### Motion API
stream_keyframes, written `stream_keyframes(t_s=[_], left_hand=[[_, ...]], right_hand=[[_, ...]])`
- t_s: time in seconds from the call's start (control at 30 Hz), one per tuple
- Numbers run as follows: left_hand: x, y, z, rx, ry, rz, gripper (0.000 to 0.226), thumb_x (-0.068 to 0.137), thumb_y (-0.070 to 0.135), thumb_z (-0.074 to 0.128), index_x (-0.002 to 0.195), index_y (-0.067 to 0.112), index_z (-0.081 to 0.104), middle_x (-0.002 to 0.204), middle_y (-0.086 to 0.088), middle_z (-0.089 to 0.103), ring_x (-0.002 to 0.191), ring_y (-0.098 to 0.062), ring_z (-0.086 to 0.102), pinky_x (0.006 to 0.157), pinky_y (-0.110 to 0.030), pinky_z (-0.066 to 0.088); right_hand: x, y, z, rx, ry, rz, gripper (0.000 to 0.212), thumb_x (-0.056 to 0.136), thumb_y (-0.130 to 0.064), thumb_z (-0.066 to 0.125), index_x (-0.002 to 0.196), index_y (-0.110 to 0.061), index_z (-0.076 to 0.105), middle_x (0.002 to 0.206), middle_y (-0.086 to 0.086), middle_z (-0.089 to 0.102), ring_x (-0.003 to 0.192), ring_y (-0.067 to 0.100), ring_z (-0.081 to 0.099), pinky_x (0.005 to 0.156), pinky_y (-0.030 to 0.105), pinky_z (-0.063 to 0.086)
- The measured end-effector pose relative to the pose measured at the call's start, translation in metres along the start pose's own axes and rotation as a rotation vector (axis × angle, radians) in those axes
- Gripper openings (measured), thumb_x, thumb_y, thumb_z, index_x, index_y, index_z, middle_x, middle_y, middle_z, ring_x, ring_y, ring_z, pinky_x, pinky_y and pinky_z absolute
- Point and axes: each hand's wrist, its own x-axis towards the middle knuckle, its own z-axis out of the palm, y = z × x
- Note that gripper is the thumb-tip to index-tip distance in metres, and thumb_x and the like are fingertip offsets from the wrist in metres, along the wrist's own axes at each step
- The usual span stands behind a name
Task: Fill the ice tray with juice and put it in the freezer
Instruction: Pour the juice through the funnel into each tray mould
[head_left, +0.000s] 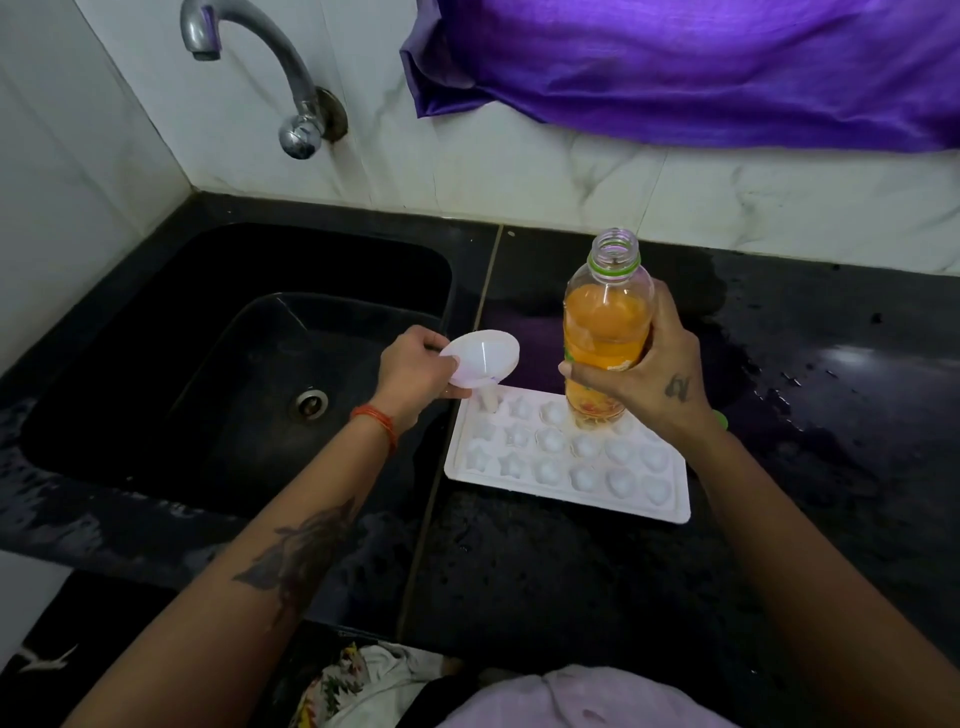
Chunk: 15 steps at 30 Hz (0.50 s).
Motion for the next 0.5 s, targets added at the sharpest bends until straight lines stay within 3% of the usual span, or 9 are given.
stream_keyframes(t_s=[0.2,0.3,0.5], left_hand=[[0.0059,-0.0046,0.0052,0.088,0.053,0.075,0.03,0.087,0.004,0.059,0.117,0.004,0.057,0.121,-0.014,0.059,0.099,-0.023,0.059,0.073,-0.031,0.058],[0.0066,-0.0074,0.0052,0.156,0.079,0.116,0.036,0.088,0.004,0.057,0.124,0.003,0.056,0.122,-0.014,0.061,0.106,-0.026,0.06,0.08,-0.03,0.056],[0.002,-0.0102,0.0064,0.29,0.15,0.21,0.037,0.089,0.004,0.054,0.126,0.002,0.057,0.122,-0.016,0.063,0.112,-0.029,0.06,0.086,-0.034,0.053]], right_hand=[[-0.0038,0.0027,-0.0035,-0.014,0.001,0.0,0.086,0.056,-0.032,0.088,0.126,-0.034,0.038,0.109,-0.027,0.049,0.097,-0.007,0.053,0.074,0.005,0.039],[-0.0048,0.0038,-0.0051,-0.025,-0.015,-0.01,0.088,0.056,-0.031,0.087,0.13,-0.024,0.04,0.114,-0.016,0.051,0.102,0.006,0.053,0.076,0.01,0.039],[-0.005,0.003,-0.0067,-0.023,-0.024,-0.001,0.088,0.056,-0.03,0.088,0.129,-0.023,0.04,0.115,-0.013,0.052,0.103,0.009,0.054,0.077,0.012,0.042]])
